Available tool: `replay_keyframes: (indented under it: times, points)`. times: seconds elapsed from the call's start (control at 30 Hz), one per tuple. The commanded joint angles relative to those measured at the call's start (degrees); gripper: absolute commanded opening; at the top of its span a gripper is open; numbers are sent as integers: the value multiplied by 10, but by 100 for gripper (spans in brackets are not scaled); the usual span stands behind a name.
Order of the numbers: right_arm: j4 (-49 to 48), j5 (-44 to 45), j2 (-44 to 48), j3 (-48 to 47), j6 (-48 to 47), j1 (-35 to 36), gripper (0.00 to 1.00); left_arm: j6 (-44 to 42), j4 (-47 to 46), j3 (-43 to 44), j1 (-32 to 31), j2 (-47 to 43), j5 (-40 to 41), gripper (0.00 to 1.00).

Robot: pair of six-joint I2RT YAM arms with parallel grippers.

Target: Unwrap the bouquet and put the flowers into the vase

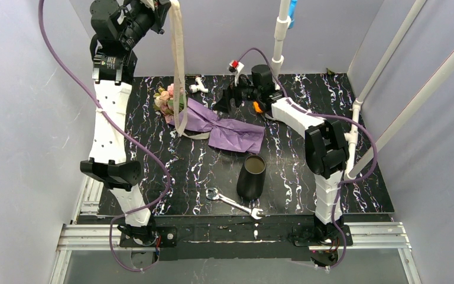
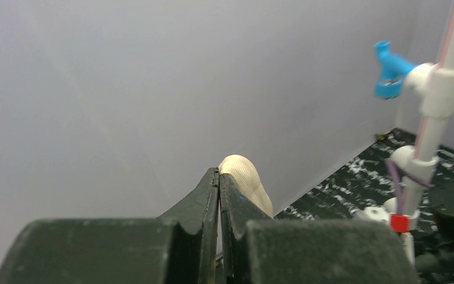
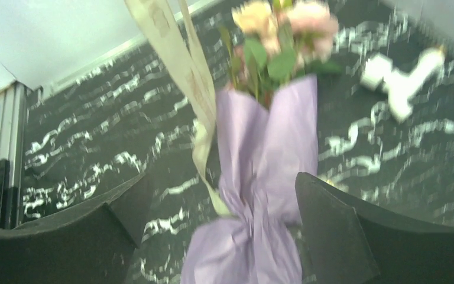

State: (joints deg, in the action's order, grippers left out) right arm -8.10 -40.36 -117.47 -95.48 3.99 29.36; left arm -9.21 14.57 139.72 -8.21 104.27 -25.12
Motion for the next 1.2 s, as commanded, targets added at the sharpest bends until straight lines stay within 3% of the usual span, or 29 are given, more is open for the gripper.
replay_keyframes:
  times: [0.0, 0.2, 0.33, 0.53, 0.67, 0.77, 0.83, 0.9, 0.97, 1.07, 1.17]
  points:
    - [-158, -4, 34, -62, 67, 28, 99, 54, -17, 42, -20, -11, -90, 0]
    - [-245, -7, 21, -96, 106, 51, 98, 59, -27, 44, -56, -24, -118, 0]
    - [-266, -26, 19, -96, 107, 64, 85, 57, -37, 44, -70, -28, -110, 0]
    - [-255, -23, 24, -69, 100, 67, 29, 55, -61, 36, -70, -42, -47, 0]
    - [-227, -16, 27, -53, 84, 67, 2, 40, -87, 26, -69, -54, 43, 0]
    - [-208, -9, 22, -65, 77, 63, 1, -4, -78, 22, -69, -58, 135, 0]
    - [-205, -4, 16, -87, 85, 54, 1, -36, -70, -12, -68, -70, 259, 0]
    - [-206, 5, 9, -118, 110, 43, 1, -37, -48, -83, -48, -91, 371, 0]
    - [-217, 17, 4, -153, 140, 30, 1, 15, -14, -183, -1, -123, 435, 0]
    - [-231, 33, 0, -193, 178, 16, 1, 81, 25, -337, 70, -178, 411, 0]
    - [-236, 47, -4, -236, 201, 9, 1, 88, 48, -465, 91, -223, 287, 0]
